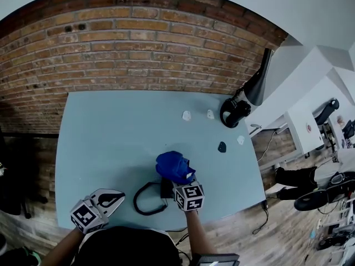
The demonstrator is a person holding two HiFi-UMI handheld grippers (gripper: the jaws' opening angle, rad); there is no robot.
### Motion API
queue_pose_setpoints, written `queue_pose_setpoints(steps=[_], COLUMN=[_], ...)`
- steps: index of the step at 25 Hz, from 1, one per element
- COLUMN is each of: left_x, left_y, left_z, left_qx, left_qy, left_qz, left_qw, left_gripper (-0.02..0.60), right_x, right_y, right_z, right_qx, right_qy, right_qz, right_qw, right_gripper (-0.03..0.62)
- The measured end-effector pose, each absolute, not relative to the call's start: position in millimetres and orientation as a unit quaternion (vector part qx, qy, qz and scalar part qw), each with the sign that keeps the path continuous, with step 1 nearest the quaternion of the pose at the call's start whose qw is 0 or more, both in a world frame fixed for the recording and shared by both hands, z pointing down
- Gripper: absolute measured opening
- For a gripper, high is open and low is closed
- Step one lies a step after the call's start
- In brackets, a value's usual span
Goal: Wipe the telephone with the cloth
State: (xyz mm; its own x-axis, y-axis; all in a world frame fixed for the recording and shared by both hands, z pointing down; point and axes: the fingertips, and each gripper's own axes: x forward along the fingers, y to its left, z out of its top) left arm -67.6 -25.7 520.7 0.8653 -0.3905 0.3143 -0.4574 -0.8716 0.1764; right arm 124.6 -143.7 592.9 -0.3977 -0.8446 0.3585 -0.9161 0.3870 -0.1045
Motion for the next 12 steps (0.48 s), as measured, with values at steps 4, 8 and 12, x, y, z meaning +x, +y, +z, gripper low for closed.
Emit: queue_pose_setpoints(steps=[4, 8, 12], left_x=[-69, -71, -69], left_y=[-27, -25, -21], left_z=[521, 526, 530], left_qx=[0.957, 0.958, 0.957], left_qy=[-0.224, -0.222, -0.218], left_qz=[0.137, 0.140, 0.142], left_qw=[0.123, 0.118, 0.127], left_gripper=[0.021, 0.021, 0.021], right_x=[141, 142, 141], right_y=[-170, -176, -176], right_z=[598, 614, 616], right_qx=[0.559, 0.567, 0.573], right_qy=[-0.806, -0.796, -0.792], right_qz=[0.142, 0.165, 0.156], right_qw=[0.133, 0.135, 0.140], right_gripper=[0.130, 0.130, 0.129])
